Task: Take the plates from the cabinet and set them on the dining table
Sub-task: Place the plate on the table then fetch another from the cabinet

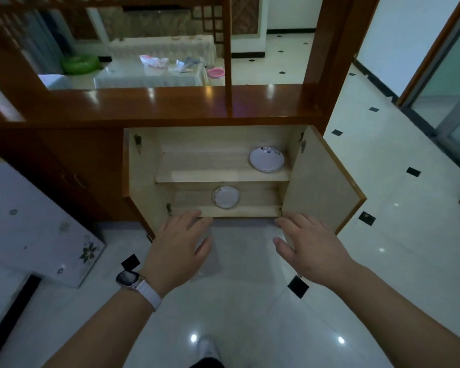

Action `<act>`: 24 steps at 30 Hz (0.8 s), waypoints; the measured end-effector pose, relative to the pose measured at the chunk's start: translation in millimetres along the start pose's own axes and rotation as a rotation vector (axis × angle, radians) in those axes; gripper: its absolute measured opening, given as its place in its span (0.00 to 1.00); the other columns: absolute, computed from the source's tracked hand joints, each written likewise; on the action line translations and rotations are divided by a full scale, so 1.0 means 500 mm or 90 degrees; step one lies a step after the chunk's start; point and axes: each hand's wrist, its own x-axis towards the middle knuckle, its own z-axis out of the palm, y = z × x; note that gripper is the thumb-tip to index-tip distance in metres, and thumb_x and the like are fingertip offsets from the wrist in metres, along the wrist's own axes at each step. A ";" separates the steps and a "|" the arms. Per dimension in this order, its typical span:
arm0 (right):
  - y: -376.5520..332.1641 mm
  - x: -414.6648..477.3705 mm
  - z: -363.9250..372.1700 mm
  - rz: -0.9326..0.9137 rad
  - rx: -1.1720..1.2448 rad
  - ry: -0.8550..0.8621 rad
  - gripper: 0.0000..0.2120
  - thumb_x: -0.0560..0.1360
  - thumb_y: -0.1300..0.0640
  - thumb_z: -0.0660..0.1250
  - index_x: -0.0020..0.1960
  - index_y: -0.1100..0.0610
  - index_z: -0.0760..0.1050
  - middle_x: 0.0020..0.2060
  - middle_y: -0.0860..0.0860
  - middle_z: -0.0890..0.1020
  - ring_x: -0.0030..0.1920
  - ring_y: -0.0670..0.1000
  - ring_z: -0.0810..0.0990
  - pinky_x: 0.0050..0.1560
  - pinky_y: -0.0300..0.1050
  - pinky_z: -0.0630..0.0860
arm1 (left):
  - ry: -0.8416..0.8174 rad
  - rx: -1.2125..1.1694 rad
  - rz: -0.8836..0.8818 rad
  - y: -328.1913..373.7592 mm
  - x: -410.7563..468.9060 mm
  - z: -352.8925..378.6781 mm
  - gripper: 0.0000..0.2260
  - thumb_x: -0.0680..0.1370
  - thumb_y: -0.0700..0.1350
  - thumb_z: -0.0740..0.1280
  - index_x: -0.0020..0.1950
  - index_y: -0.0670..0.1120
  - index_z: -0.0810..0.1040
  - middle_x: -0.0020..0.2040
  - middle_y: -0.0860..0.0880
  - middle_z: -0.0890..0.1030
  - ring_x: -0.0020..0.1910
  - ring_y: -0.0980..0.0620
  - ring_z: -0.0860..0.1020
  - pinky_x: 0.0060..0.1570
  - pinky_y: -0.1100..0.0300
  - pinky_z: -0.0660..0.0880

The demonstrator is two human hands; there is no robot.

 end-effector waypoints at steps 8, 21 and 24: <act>0.048 0.195 0.008 0.039 -0.026 -0.024 0.24 0.79 0.40 0.52 0.71 0.49 0.68 0.70 0.48 0.70 0.68 0.51 0.69 0.63 0.46 0.66 | 0.026 -0.058 0.032 -0.105 0.217 0.073 0.18 0.76 0.53 0.61 0.60 0.46 0.79 0.60 0.45 0.79 0.59 0.45 0.75 0.55 0.50 0.72; 0.099 0.571 -0.021 0.144 0.000 0.008 0.23 0.79 0.42 0.55 0.71 0.51 0.69 0.68 0.49 0.72 0.66 0.52 0.71 0.62 0.50 0.69 | -0.089 -0.086 0.126 -0.267 0.618 0.199 0.19 0.76 0.55 0.59 0.62 0.51 0.78 0.63 0.48 0.78 0.61 0.45 0.75 0.60 0.51 0.69; 0.119 0.602 -0.025 0.172 0.000 0.032 0.24 0.78 0.42 0.53 0.69 0.51 0.71 0.67 0.49 0.74 0.65 0.53 0.73 0.61 0.52 0.71 | -0.099 -0.096 0.148 -0.277 0.670 0.218 0.18 0.76 0.54 0.59 0.62 0.50 0.78 0.62 0.48 0.78 0.60 0.45 0.75 0.58 0.50 0.71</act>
